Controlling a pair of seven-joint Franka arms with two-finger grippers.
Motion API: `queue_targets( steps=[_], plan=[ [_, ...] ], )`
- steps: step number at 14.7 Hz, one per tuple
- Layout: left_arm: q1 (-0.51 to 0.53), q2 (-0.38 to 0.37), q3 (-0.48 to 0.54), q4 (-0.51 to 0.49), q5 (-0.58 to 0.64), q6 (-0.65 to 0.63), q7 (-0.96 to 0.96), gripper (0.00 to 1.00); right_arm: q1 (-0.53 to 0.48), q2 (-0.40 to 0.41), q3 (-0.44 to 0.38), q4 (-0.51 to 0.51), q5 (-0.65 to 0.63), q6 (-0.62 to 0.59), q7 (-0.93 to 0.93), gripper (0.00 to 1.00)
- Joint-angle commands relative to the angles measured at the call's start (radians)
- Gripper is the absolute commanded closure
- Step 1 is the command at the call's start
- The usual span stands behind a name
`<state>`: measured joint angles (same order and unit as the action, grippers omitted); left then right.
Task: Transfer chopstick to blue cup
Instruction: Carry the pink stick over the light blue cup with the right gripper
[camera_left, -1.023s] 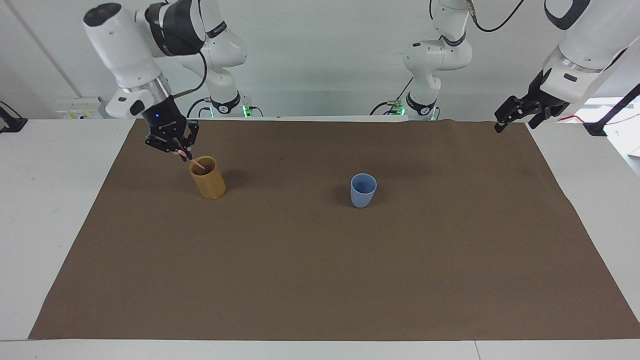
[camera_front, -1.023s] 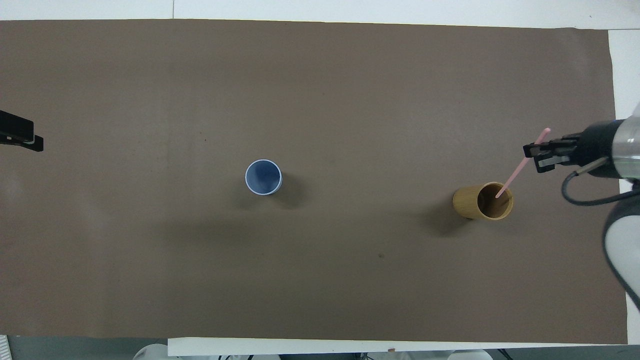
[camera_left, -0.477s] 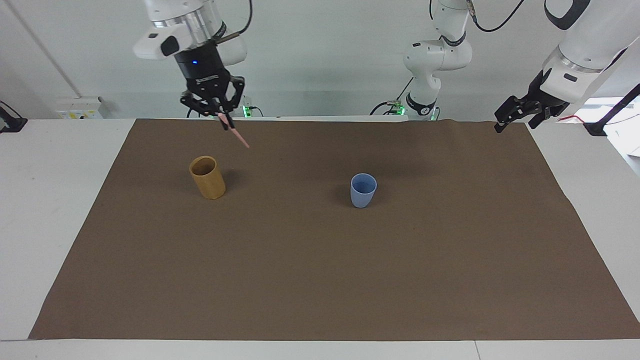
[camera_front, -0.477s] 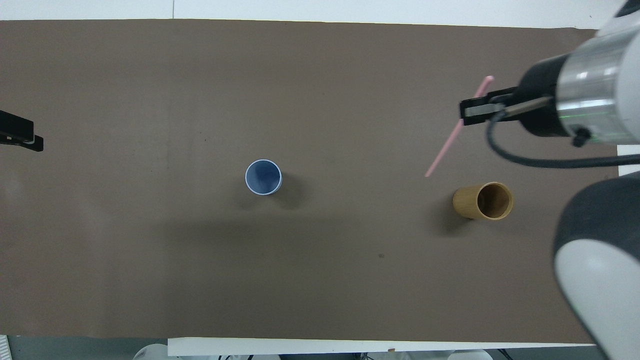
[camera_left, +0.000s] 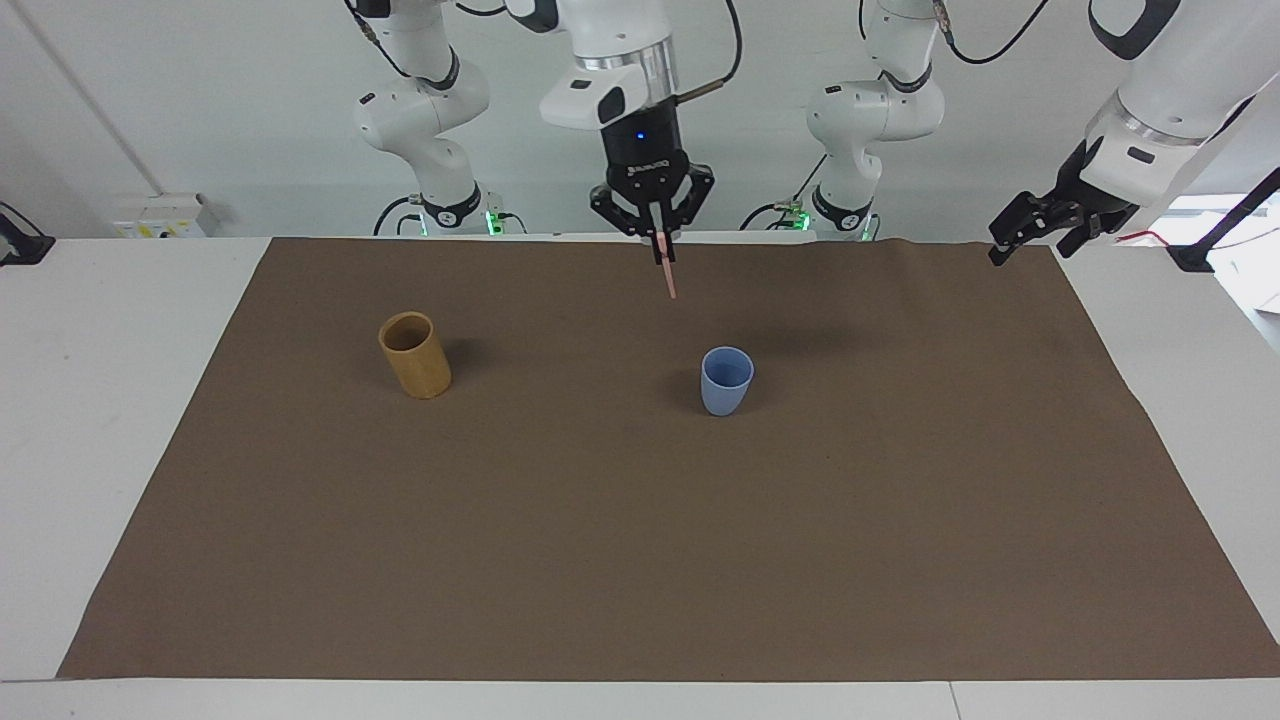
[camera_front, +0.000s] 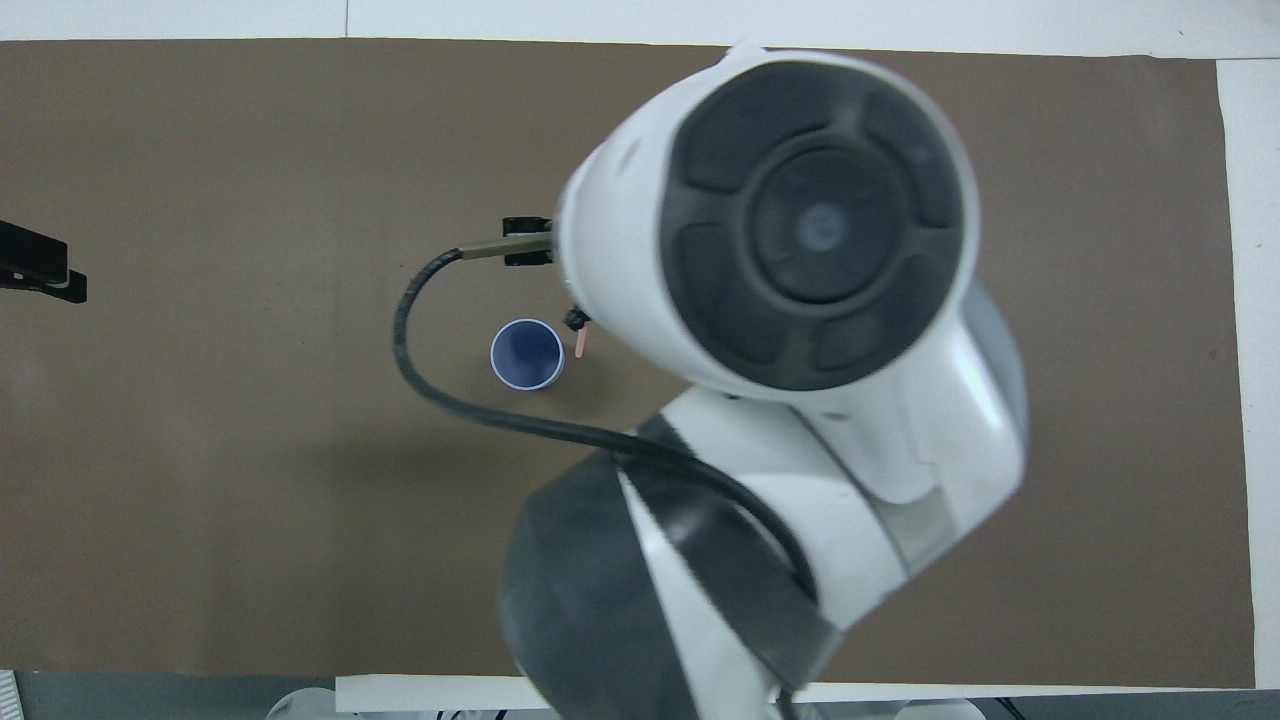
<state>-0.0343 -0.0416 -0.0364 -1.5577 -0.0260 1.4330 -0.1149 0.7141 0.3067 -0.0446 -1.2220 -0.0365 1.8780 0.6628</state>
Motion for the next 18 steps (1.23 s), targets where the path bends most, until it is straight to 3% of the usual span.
queue_targets(
  steps=[1,4,7,16,18],
  plan=[
    [0.001,-0.018,0.004,-0.018,-0.011,-0.011,0.004,0.00,0.042,0.110,-0.006,0.062,-0.060,0.062,0.081,1.00],
    [0.001,-0.018,0.004,-0.018,-0.011,-0.011,0.004,0.00,0.047,0.126,0.002,0.050,-0.095,0.110,0.083,1.00],
    [0.001,-0.018,0.004,-0.018,-0.011,-0.011,0.004,0.00,0.077,0.123,0.005,-0.028,-0.102,0.159,0.087,1.00],
    [0.001,-0.018,0.004,-0.018,-0.011,-0.013,0.004,0.00,0.084,0.062,0.005,-0.181,-0.109,0.197,0.086,0.97],
    [0.001,-0.018,0.004,-0.018,-0.011,-0.011,0.004,0.00,0.084,0.032,0.005,-0.265,-0.114,0.275,0.086,0.83]
  ],
)
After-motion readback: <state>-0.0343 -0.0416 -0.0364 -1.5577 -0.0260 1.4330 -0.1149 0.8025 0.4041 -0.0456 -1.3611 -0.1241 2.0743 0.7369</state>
